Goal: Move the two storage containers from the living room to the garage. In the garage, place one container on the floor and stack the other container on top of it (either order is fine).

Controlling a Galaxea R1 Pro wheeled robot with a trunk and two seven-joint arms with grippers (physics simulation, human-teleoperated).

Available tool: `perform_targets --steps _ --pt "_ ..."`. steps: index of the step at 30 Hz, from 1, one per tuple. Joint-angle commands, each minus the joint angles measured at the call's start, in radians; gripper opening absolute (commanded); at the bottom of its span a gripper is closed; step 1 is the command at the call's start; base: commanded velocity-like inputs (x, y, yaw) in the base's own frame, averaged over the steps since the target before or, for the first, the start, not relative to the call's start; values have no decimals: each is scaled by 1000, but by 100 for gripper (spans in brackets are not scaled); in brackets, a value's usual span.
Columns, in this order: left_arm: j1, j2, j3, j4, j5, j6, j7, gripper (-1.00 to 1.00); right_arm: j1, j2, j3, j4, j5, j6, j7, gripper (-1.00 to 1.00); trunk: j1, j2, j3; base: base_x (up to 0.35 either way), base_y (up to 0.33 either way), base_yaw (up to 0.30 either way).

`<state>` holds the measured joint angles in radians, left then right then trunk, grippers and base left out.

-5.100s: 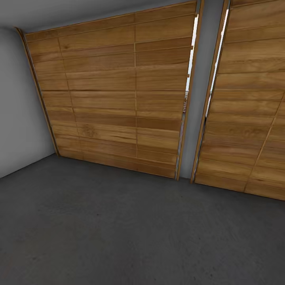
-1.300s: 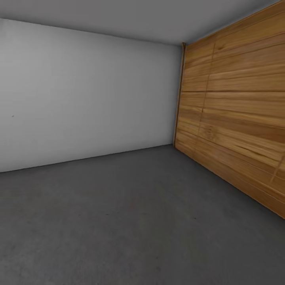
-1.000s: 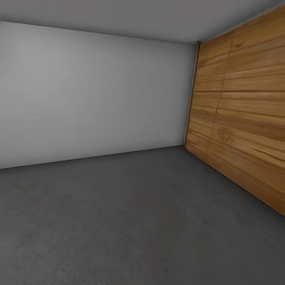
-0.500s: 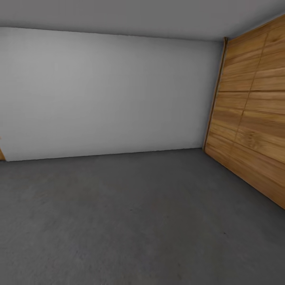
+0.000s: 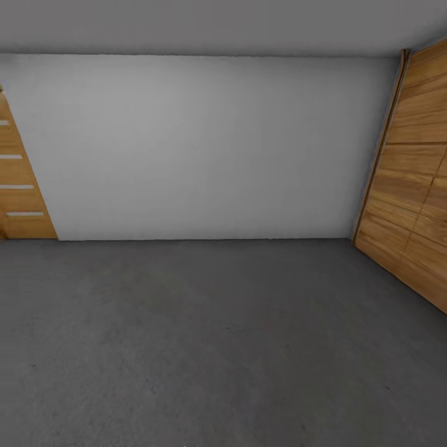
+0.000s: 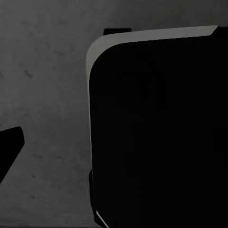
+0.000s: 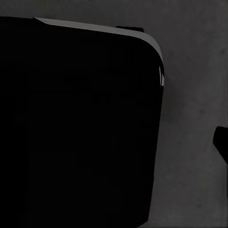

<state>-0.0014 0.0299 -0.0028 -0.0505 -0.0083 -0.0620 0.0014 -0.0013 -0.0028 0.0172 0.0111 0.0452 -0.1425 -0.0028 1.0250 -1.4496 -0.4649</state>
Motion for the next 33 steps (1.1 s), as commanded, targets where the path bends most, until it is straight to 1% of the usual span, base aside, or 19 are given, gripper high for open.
perform_targets --steps 1,33 --pt "0 0 0 0 -1 -2 0 100 0 -1 1 1 5 -5 0 100 0 0 -1 0 0 300" --pt "0 0 0 0 -1 -2 0 100 0 -2 3 1 5 -5 0 100 0 0 -1 0 0 300"
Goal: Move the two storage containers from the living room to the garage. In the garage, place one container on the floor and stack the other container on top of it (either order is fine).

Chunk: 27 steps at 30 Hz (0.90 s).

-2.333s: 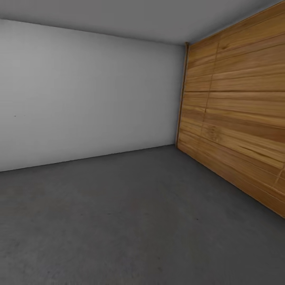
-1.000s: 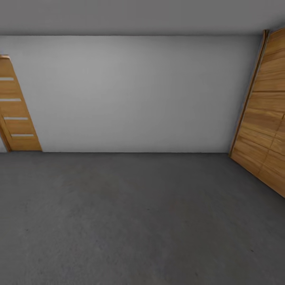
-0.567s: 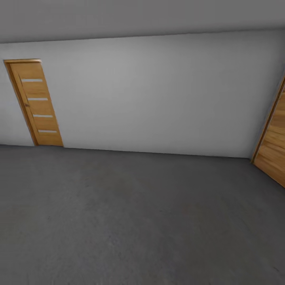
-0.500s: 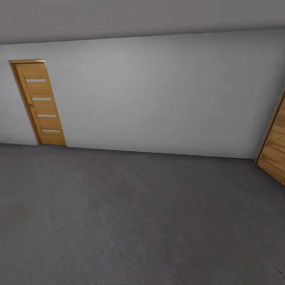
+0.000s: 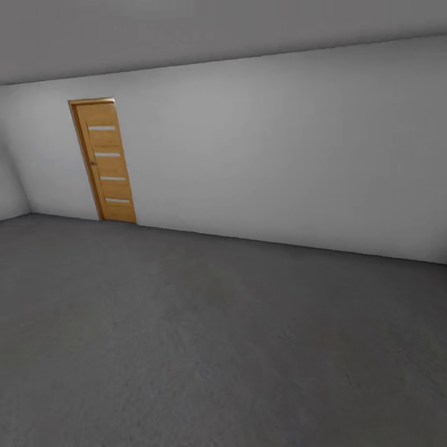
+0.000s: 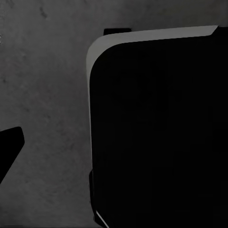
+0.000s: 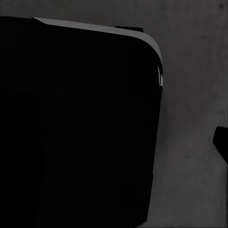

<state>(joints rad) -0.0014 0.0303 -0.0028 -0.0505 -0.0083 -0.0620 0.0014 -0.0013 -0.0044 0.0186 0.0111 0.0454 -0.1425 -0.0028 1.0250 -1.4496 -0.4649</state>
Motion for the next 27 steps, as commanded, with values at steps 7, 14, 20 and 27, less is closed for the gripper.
perform_targets --steps 7,14,20,27 --pt "0 0 0 0 -1 -2 0 100 0 -1 -4 1 1 -5 -2 100 0 0 -1 0 0 300" --pt "0 0 0 0 -1 -2 0 100 0 0 -4 1 1 -5 -2 100 0 0 -1 0 0 300" --pt "0 0 0 0 -1 -2 0 100 0 1 -4 1 1 -5 -2 100 0 0 -1 0 0 300" --pt "0 -8 8 0 1 -3 0 100 0 0 -3 1 1 -5 -2 100 0 0 -1 0 0 300"
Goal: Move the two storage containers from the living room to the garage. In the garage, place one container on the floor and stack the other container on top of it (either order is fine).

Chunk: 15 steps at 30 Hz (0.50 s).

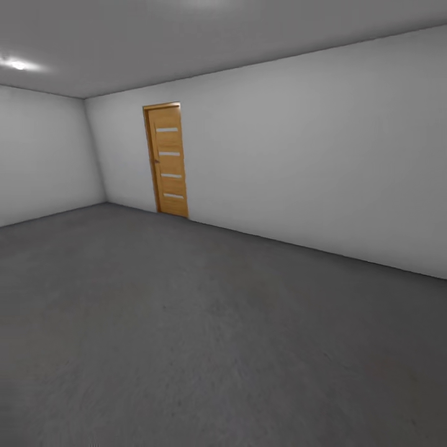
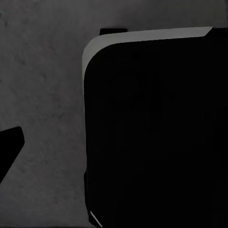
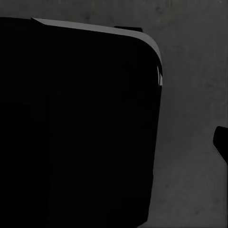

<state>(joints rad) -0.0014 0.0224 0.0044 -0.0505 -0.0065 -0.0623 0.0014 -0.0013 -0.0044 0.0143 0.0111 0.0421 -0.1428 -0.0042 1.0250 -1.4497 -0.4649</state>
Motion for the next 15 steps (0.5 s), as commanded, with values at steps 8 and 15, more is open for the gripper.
perform_targets --steps 8,15 --pt "0 -16 3 2 -1 -3 -2 100 0 0 3 1 7 -5 0 100 0 0 -1 0 0 300" --pt "0 -20 8 1 7 2 -3 100 0 0 3 1 7 -5 0 100 0 0 -1 39 0 300"
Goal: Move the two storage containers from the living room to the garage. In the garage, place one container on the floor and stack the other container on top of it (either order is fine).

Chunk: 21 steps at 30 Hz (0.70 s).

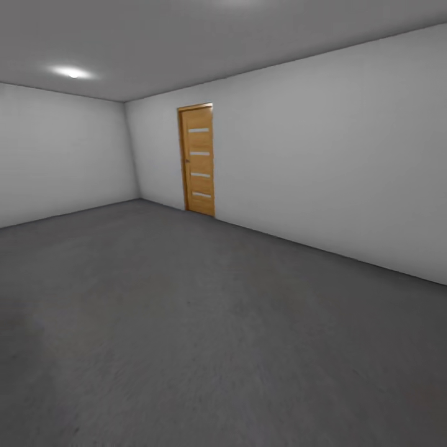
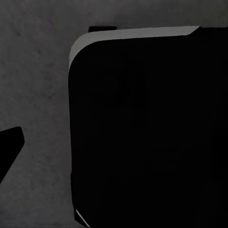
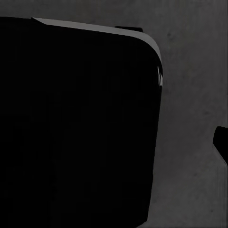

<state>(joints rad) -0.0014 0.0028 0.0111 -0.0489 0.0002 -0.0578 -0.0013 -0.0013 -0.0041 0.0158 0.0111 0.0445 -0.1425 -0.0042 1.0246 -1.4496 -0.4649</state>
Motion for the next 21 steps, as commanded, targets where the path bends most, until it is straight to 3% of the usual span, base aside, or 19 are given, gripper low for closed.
perform_targets --steps 1,3,5,8,10,21 --pt "0 -2 2 0 4 -3 0 100 0 0 1 1 5 -5 0 100 0 0 -1 209 0 300" --pt "0 -3 2 1 21 -3 1 100 0 1 2 1 5 -4 0 100 0 0 -1 255 0 248" --pt "0 -3 9 2 104 -1 7 100 0 1 5 1 6 -2 1 100 0 0 -1 309 0 82" --pt "0 -4 13 4 198 2 9 100 0 1 8 1 6 2 2 100 0 0 -1 323 0 32" --pt "0 -4 13 5 234 3 10 100 0 -1 9 1 6 5 2 100 0 0 -1 328 0 11" --pt "0 -6 9 6 259 4 9 100 0 -15 10 0 10 2 1 100 0 0 -1 331 0 2"
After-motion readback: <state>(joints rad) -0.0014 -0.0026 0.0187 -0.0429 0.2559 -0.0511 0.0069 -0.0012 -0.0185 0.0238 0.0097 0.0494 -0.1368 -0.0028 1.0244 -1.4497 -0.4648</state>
